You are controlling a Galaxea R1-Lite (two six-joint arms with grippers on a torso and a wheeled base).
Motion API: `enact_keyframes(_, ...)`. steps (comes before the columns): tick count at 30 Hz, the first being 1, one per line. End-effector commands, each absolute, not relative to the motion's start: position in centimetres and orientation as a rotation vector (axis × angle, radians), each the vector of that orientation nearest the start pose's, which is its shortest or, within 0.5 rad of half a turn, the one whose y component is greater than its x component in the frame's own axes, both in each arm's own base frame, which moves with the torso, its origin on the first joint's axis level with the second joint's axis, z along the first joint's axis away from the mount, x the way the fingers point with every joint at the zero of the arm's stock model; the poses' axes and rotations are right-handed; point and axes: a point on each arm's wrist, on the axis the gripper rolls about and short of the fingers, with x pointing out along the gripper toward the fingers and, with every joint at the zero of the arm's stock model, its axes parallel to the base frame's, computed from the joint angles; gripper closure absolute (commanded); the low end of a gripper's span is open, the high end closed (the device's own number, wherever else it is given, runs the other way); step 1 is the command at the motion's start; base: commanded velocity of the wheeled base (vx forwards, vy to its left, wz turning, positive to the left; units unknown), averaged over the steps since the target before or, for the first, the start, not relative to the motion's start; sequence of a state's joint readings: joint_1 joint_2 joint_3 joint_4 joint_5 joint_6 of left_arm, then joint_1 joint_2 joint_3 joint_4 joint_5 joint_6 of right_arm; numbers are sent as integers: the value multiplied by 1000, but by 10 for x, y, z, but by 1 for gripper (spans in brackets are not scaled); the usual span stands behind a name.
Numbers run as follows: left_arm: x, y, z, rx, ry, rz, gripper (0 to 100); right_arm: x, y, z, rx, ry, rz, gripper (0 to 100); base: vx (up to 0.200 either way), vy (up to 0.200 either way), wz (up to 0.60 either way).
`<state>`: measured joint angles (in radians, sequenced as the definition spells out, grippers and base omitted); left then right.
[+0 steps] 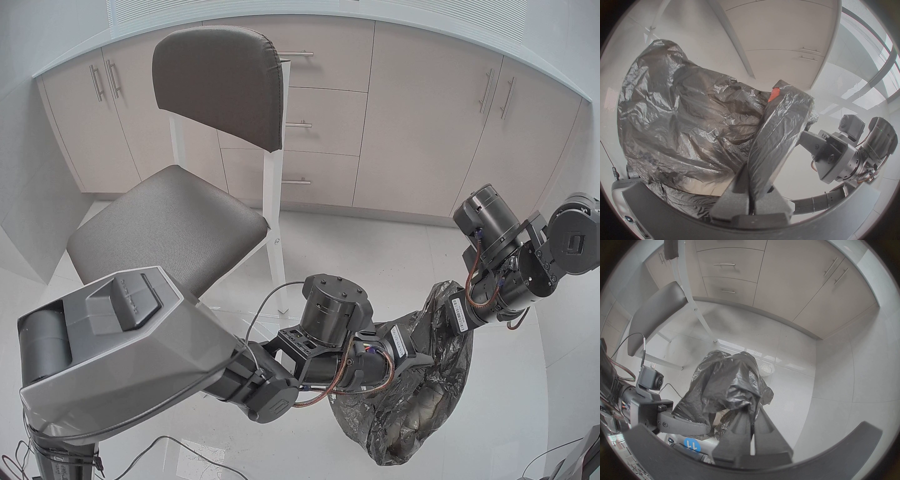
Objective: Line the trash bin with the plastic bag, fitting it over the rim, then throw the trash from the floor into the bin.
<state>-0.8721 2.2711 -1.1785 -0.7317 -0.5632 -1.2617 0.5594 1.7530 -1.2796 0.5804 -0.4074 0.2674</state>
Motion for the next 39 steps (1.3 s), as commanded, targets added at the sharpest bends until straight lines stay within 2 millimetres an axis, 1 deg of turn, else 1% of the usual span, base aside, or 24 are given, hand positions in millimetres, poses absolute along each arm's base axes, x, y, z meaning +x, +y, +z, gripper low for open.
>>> enact_keyframes(1, 272, -338, 69, -957, 1219, -949, 100, 255, 145, 197, -246, 941, 3, 100, 0, 0, 0)
enact_keyframes(3, 272, -338, 71, -957, 1215, -955, 100, 253, 137, 205, -262, 949, -5, 100, 0, 0, 0)
enact_keyframes(4, 272, -339, 72, -959, 1215, -959, 100, 253, 133, 213, -268, 947, -9, 100, 0, 0, 0)
enact_keyframes(7, 271, -338, 74, -960, 1229, -975, 100, 251, 125, 227, -290, 969, -18, 100, 0, 0, 0)
enact_keyframes(9, 270, -338, 75, -975, 1253, -979, 100, 248, 123, 237, -299, 975, -16, 100, 0, 0, 0)
enact_keyframes(10, 270, -338, 75, -975, 1253, -979, 100, 248, 123, 237, -299, 975, -16, 100, 0, 0, 0)
enact_keyframes(11, 270, -338, 76, -988, 1275, -983, 100, 247, 123, 242, -306, 977, -13, 100, 0, 0, 0)
enact_keyframes(12, 270, -338, 77, -1001, 1320, -1005, 100, 244, 122, 252, -316, 969, -3, 100, 0, 0, 0)
enact_keyframes(16, 269, -337, 77, -1000, 1369, -1044, 100, 240, 122, 264, -341, 974, 13, 100, 0, 0, 0)
enact_keyframes(19, 269, -337, 78, -997, 1377, -1080, 100, 238, 123, 266, -373, 999, 25, 100, 0, 0, 0)
enact_keyframes(23, 268, -338, 77, -984, 1405, -1135, 100, 241, 130, 259, -396, 1022, 36, 100, 0, 0, 0)
enact_keyframes(25, 269, -339, 77, -984, 1405, -1138, 100, 243, 134, 255, -407, 1034, 42, 100, 0, 0, 0)
enact_keyframes(27, 269, -339, 77, -984, 1405, -1138, 100, 243, 134, 255, -407, 1034, 42, 100, 0, 0, 0)
enact_keyframes(28, 272, -341, 72, -984, 1410, -1133, 100, 249, 140, 246, -424, 1058, 41, 100, 0, 0, 0)
enact_keyframes(31, 274, -339, 68, -987, 1412, -1120, 100, 253, 143, 240, -440, 1079, 36, 100, 0, 0, 0)
enact_keyframes(33, 273, -338, 67, -986, 1421, -1111, 100, 254, 143, 240, -442, 1079, 36, 100, 0, 0, 0)
enact_keyframes(36, 272, -337, 70, -985, 1429, -1103, 100, 253, 142, 243, -447, 1074, 37, 100, 0, 0, 0)
enact_keyframes(39, 269, -334, 76, -986, 1446, -1089, 100, 248, 139, 253, -466, 1112, 26, 100, 0, 0, 0)
